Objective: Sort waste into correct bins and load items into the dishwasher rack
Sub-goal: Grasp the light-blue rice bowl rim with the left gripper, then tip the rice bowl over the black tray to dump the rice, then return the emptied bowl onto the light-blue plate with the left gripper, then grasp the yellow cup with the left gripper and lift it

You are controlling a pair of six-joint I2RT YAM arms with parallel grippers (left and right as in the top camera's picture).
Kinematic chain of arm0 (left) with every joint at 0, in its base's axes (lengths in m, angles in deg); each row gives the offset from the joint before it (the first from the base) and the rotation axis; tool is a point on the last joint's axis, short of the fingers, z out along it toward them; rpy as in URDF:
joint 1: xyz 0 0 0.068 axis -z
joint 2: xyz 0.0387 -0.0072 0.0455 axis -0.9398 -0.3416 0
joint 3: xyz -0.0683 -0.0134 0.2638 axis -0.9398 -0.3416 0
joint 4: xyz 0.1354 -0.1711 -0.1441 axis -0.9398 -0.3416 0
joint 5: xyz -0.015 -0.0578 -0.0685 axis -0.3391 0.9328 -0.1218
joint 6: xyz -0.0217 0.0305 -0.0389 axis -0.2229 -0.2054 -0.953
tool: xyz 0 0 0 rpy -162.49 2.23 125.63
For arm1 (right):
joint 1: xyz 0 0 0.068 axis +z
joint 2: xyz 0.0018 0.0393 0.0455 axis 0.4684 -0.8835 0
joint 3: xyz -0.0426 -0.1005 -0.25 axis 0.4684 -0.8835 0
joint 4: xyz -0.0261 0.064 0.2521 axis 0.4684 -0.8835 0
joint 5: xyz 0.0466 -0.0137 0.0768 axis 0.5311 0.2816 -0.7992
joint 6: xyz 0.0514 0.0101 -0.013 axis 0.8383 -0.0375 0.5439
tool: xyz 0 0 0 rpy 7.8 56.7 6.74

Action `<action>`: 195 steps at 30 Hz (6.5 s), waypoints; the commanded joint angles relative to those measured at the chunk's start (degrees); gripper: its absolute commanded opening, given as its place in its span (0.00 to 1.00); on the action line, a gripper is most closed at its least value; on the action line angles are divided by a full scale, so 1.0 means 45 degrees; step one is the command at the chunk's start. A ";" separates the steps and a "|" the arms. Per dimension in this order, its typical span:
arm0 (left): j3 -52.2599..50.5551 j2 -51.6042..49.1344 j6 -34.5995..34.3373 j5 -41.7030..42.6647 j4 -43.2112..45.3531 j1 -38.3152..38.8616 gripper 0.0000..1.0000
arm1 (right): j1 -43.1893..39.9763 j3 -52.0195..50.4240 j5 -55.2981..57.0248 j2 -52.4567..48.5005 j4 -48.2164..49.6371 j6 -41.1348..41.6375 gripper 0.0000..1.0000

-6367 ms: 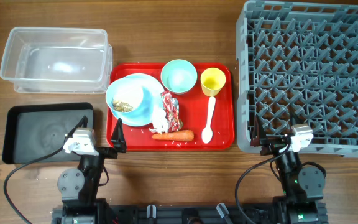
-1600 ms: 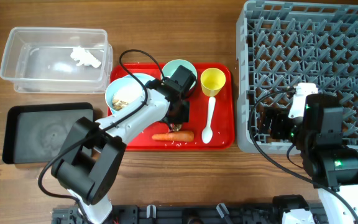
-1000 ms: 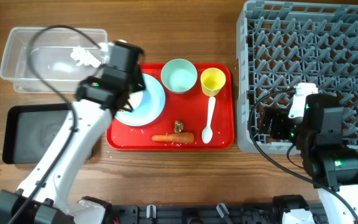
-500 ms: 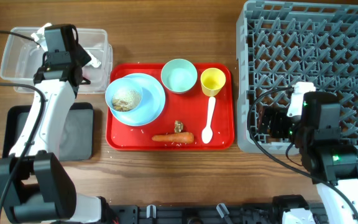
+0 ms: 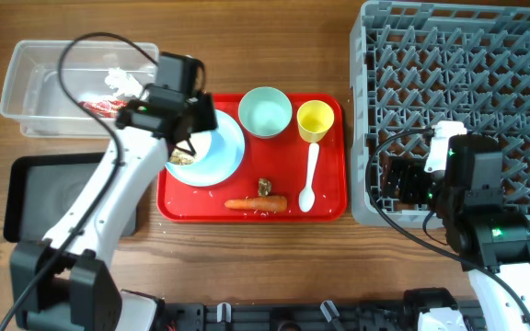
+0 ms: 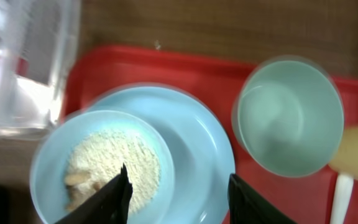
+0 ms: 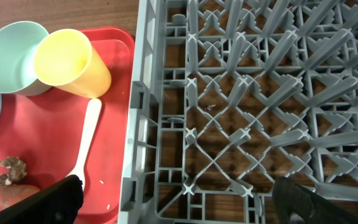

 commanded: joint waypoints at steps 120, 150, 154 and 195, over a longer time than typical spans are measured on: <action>-0.4211 0.0316 1.0214 1.8826 -0.3439 -1.1094 0.04 | 0.0039 0.0316 0.0204 -0.0029 -0.0199 -0.0121 1.00; -0.4192 0.0578 0.0753 0.3871 0.4109 0.1243 0.05 | 0.0039 0.0316 0.0204 -0.0034 -0.0248 0.0107 1.00; -0.4192 0.0578 0.0753 0.4153 0.4065 0.1243 0.05 | 0.0039 0.0316 0.0170 -0.0034 -0.0257 0.0102 1.00; 0.0073 -0.4090 0.0452 0.3036 0.6037 0.3983 0.20 | 0.0039 0.0316 0.0015 -0.0034 -0.0578 0.0112 1.00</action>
